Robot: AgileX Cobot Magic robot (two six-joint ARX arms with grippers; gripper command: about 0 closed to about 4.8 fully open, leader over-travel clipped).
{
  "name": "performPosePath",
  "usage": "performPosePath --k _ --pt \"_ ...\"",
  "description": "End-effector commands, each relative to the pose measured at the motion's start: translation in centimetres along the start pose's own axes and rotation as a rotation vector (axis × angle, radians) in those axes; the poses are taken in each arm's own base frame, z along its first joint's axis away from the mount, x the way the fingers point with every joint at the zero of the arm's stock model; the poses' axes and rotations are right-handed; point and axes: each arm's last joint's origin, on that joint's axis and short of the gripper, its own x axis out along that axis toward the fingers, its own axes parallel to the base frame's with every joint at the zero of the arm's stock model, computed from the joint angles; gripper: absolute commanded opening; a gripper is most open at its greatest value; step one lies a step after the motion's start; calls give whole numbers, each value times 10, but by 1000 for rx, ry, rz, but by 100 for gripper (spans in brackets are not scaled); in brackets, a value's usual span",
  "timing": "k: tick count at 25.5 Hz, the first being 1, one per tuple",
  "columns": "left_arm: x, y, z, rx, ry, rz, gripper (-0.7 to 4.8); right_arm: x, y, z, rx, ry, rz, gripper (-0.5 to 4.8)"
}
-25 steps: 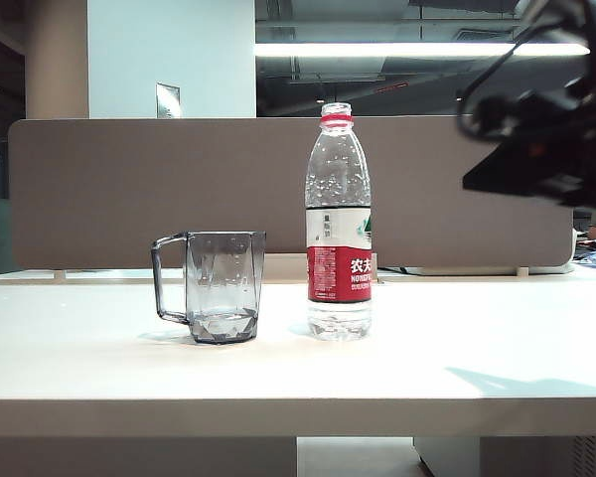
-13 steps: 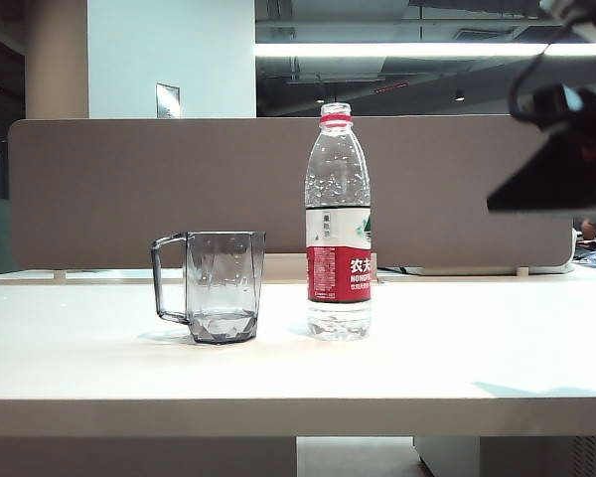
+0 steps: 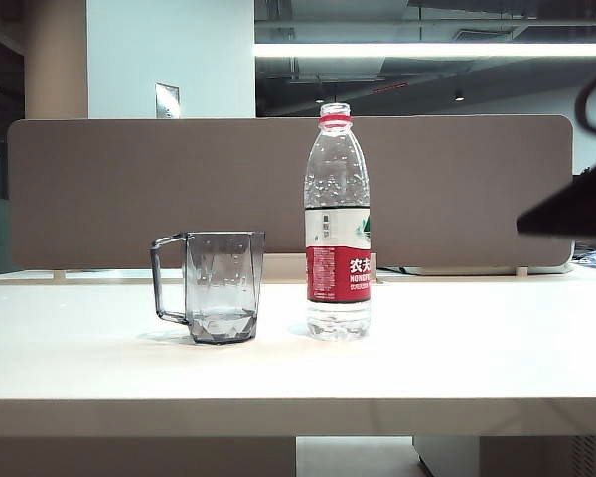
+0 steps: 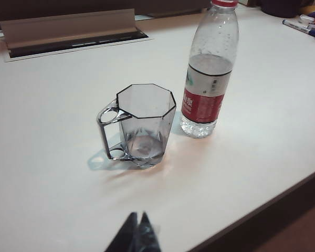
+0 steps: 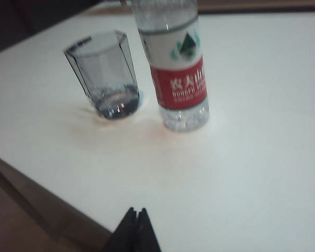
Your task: Pick up the mineral water bottle on the table and pour a little water into the mug.
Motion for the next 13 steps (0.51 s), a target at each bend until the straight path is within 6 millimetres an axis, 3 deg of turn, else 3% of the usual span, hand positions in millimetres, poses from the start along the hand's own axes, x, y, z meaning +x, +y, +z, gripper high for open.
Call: performPosePath --k 1,8,13 --pt "0 0 1 2 -8 -1 -5 -3 -2 -8 7 60 -45 -5" --pt "0 0 1 2 -8 -1 -5 -12 -14 -26 3 233 -262 -5" --pt "0 0 1 2 -8 -1 -5 -23 -27 -23 74 187 -384 -3"
